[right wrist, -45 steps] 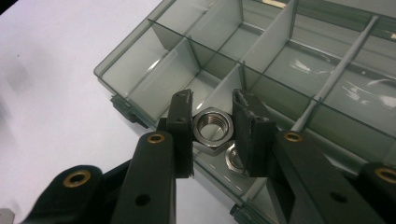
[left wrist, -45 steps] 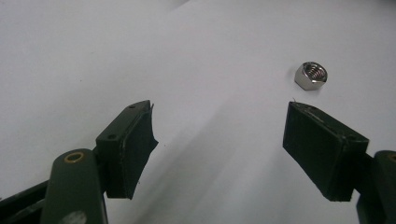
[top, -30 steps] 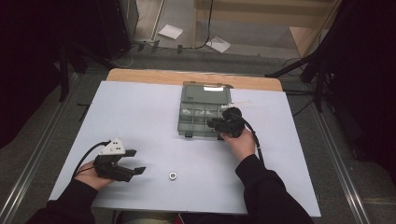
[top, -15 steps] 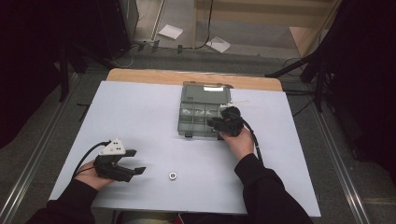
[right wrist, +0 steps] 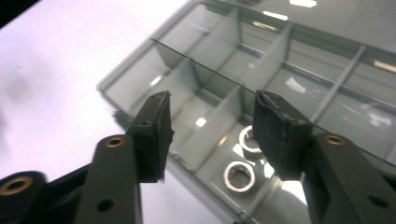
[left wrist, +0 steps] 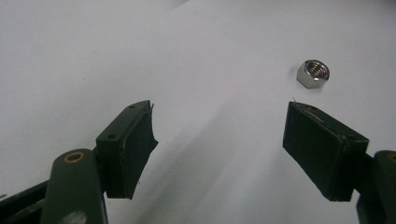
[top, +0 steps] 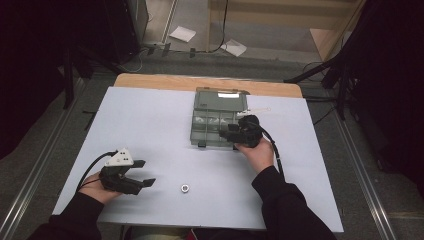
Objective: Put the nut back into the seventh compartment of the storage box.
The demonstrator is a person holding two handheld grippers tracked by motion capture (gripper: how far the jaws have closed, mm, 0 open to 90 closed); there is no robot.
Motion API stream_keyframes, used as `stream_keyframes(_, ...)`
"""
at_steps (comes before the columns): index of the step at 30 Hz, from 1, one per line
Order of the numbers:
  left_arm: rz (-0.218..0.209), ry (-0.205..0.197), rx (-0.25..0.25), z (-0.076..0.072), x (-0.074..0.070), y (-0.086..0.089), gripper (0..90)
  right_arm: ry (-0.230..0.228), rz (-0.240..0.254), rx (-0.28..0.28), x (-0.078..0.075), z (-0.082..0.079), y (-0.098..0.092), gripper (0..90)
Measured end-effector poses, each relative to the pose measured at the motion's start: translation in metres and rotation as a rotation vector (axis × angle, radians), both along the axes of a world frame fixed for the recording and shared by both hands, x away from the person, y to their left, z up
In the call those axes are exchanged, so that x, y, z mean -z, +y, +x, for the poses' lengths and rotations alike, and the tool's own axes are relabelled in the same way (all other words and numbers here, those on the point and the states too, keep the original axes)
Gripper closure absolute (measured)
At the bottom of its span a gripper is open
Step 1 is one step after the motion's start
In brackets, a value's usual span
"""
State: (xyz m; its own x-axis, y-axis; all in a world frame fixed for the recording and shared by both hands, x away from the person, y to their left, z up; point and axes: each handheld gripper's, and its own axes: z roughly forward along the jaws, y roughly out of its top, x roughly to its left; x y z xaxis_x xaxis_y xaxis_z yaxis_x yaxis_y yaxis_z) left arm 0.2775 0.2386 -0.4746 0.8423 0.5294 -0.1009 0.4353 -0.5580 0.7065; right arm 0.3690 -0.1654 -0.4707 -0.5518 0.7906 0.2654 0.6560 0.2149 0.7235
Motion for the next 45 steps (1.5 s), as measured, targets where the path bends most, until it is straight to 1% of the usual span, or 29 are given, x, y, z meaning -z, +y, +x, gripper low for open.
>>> stream_keyframes(3,-0.002,0.000,-0.002,0.000,0.000,0.001,24.0,-0.029,0.001,-0.031,-0.004,-0.008,0.003,42.7)
stream_keyframes(4,-0.002,-0.001,-0.002,0.000,0.000,0.001,23.9,-0.031,-0.006,-0.043,-0.005,-0.011,0.004,41.3)
stream_keyframes(7,-0.003,0.001,-0.003,0.000,0.000,0.001,23.9,-0.046,-0.005,-0.087,-0.006,-0.019,0.009,38.4)
stream_keyframes(10,0.002,0.001,-0.006,0.000,0.000,0.001,23.9,-0.035,0.000,-0.123,-0.005,-0.025,0.013,36.4)
stream_keyframes(11,-0.002,0.002,-0.006,0.000,0.000,0.000,23.9,-0.044,0.005,-0.142,-0.006,-0.028,0.015,35.9)
stream_keyframes(12,0.002,0.001,-0.006,0.000,0.000,0.001,23.9,-0.049,0.007,-0.150,-0.006,-0.030,0.017,35.8)
stream_keyframes(13,0.002,0.001,-0.006,0.000,-0.001,0.001,23.9,-0.051,0.009,-0.167,-0.007,-0.032,0.019,35.4)
stream_keyframes(15,0.001,0.001,-0.008,0.000,-0.001,0.001,23.9,-0.051,0.014,-0.183,-0.008,-0.036,0.022,35.0)
stream_keyframes(16,0.015,0.006,-0.005,0.000,-0.002,0.001,23.9,-0.060,0.017,-0.190,-0.008,-0.037,0.023,34.9)
stream_keyframes(17,0.021,0.008,-0.004,0.001,-0.002,0.002,23.9,-0.058,0.023,-0.197,-0.009,-0.039,0.024,34.7)
stream_keyframes(18,0.012,0.006,-0.006,0.001,-0.002,0.002,23.9,-0.061,0.022,-0.199,-0.009,-0.040,0.025,34.5)
stream_keyframes(19,-0.006,0.002,-0.007,0.001,0.000,0.001,23.9,-0.057,0.026,-0.206,-0.009,-0.041,0.026,34.2)
stream_keyframes(20,-0.006,0.002,-0.008,0.001,0.000,0.002,23.9,-0.063,0.021,-0.213,-0.009,-0.043,0.026,33.8)
stream_keyframes(22,-0.006,0.002,-0.007,0.001,0.000,0.001,23.9,-0.070,0.025,-0.221,-0.009,-0.045,0.028,33.3)
stream_keyframes(28,-0.005,0.001,-0.007,0.001,0.000,0.002,23.9,-0.062,0.037,-0.241,-0.008,-0.052,0.031,32.8)
stream_keyframes(29,-0.004,-0.001,-0.008,0.001,0.000,0.002,24.0,-0.054,0.038,-0.245,-0.008,-0.053,0.031,32.5)
stream_keyframes(34,-0.002,0.001,-0.009,0.002,-0.001,0.001,24.0,-0.062,0.036,-0.261,-0.005,-0.058,0.036,32.5)
stream_keyframes(35,-0.001,-0.002,-0.007,0.002,-0.001,0.001,23.9,-0.058,0.037,-0.268,-0.005,-0.059,0.037,32.5)
stream_keyframes(37,-0.004,-0.005,-0.002,0.003,-0.001,0.000,24.0,-0.066,0.034,-0.277,-0.003,-0.061,0.039,32.6)
stream_keyframes(40,0.001,-0.002,0.001,0.003,-0.001,-0.001,24.0,-0.066,0.035,-0.286,-0.003,-0.063,0.042,32.6)
stream_keyframes(42,0.003,0.000,0.004,0.004,-0.001,-0.001,23.9,-0.067,0.036,-0.300,-0.001,-0.064,0.045,32.6)
stream_keyframes(45,-0.005,-0.004,0.006,0.004,-0.001,-0.002,23.9,-0.067,0.036,-0.329,0.001,-0.067,0.049,32.4)
